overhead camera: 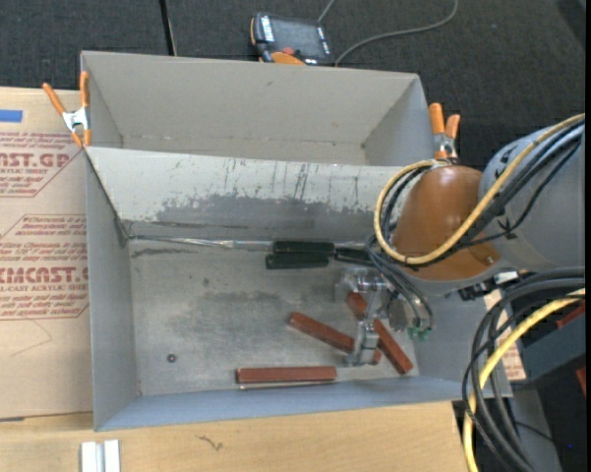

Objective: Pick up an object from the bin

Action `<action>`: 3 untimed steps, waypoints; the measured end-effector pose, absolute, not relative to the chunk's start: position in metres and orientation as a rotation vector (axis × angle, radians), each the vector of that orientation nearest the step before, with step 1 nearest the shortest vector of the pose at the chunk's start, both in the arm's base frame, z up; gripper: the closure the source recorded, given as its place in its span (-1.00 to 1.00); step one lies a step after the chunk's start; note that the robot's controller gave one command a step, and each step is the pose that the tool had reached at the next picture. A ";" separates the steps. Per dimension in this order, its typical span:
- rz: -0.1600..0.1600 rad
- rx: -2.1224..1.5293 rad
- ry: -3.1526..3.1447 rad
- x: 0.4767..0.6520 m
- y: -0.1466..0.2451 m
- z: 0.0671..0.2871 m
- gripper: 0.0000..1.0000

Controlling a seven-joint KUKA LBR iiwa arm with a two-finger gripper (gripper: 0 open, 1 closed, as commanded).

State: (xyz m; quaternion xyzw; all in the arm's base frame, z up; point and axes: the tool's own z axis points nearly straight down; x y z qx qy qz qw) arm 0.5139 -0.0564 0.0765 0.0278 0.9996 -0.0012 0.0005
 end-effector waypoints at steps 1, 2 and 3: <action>0.007 -0.025 3.141 0.512 0.048 0.070 -1.00; -0.002 -0.190 3.132 0.554 -0.007 0.070 -1.00; -0.001 -0.187 3.137 0.541 -0.046 0.069 -1.00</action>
Offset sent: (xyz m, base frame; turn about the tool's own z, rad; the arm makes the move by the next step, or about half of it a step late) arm -0.0018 0.0981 -0.0065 -0.0628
